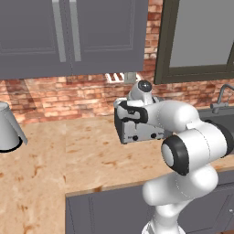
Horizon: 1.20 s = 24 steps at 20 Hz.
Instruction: Start the toaster. Once the lever pops up, take the bread to the plate on the dining counter.
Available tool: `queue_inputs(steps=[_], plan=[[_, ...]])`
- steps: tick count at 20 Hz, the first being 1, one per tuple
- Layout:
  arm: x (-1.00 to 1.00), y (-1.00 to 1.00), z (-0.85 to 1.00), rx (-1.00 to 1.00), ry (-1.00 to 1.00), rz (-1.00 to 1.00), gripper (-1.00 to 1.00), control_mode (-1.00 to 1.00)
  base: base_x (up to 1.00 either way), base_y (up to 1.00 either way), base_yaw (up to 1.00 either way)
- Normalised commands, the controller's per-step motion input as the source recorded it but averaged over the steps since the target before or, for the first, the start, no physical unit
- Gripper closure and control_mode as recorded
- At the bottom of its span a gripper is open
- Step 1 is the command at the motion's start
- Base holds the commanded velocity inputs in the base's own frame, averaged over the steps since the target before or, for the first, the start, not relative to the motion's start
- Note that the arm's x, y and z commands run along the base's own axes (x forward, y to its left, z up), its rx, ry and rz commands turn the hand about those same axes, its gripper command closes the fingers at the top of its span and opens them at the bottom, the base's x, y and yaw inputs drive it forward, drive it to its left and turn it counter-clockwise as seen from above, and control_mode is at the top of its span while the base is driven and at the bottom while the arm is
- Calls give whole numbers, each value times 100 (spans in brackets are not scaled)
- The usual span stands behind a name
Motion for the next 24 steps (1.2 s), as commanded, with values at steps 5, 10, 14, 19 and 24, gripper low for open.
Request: queue_inputs(steps=[5,10,14,19,24], plan=[[0,0,6,0,-3,0,100,-100,0,0,0],[-6,-2,24,0,-6,0,100,-100,0,0,0],[-4,0,28,0,-4,1,100,-100,0,0,0],[0,0,14,0,-11,0,100,-100,0,0,0],[-1,0,0,0,-18,0,100,-100,0,0,0]])
